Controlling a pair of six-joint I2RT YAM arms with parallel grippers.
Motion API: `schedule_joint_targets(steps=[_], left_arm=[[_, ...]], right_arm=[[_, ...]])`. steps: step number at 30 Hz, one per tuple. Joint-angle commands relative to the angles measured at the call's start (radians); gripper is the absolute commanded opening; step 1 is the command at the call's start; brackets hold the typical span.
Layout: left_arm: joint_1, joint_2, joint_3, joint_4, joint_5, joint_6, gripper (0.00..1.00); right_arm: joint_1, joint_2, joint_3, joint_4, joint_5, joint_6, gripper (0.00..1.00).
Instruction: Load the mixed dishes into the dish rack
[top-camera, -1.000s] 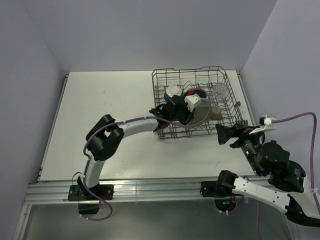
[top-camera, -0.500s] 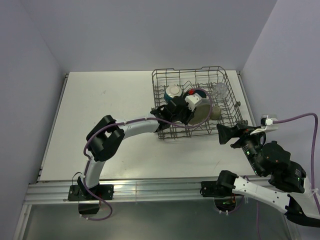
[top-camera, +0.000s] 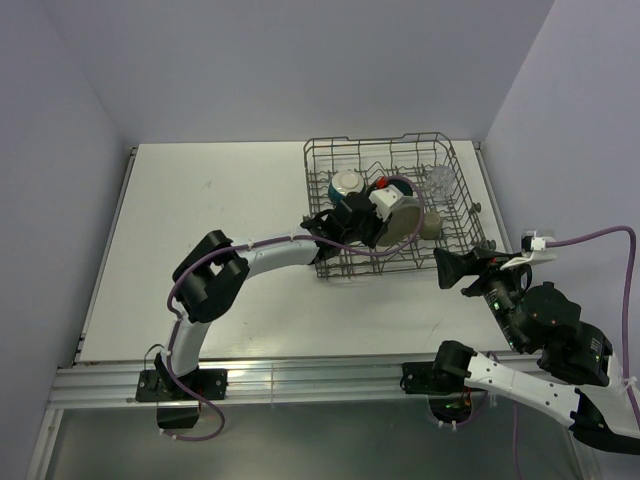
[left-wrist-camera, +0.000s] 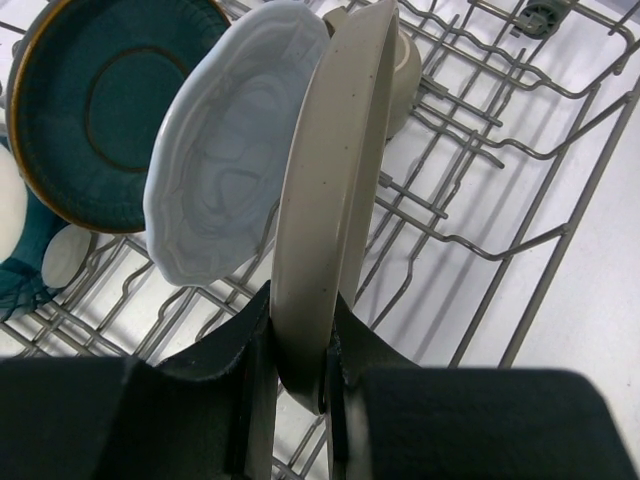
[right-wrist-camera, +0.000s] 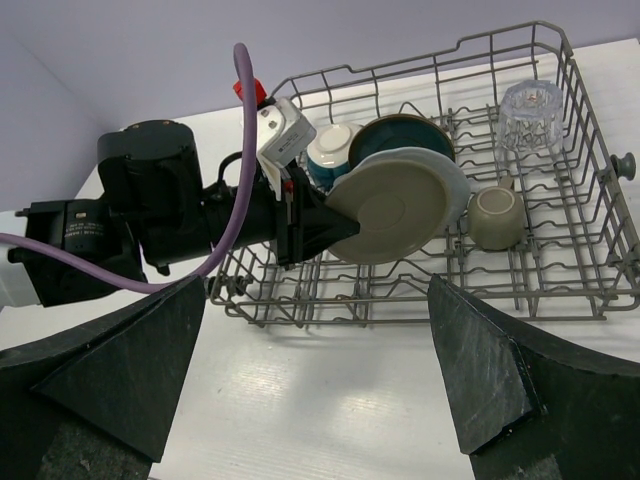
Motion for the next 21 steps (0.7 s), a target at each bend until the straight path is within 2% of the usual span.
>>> schedule_joint_targets(steps=[1, 7, 21], left_arm=[[-0.006, -0.009, 0.045, 0.113, -0.038, 0.009, 0.0], [-0.006, 0.003, 0.042, 0.132, -0.052, 0.017, 0.0], [-0.008, 0.065, 0.044, 0.106, 0.028, 0.042, 0.0]], right_arm=[[0.0, -0.01, 0.032, -0.003, 0.024, 0.0, 1.0], [0.0, -0.007, 0.03, 0.005, 0.027, -0.004, 1.0], [0.0, -0.009, 0.027, 0.002, 0.03, -0.003, 1.0]])
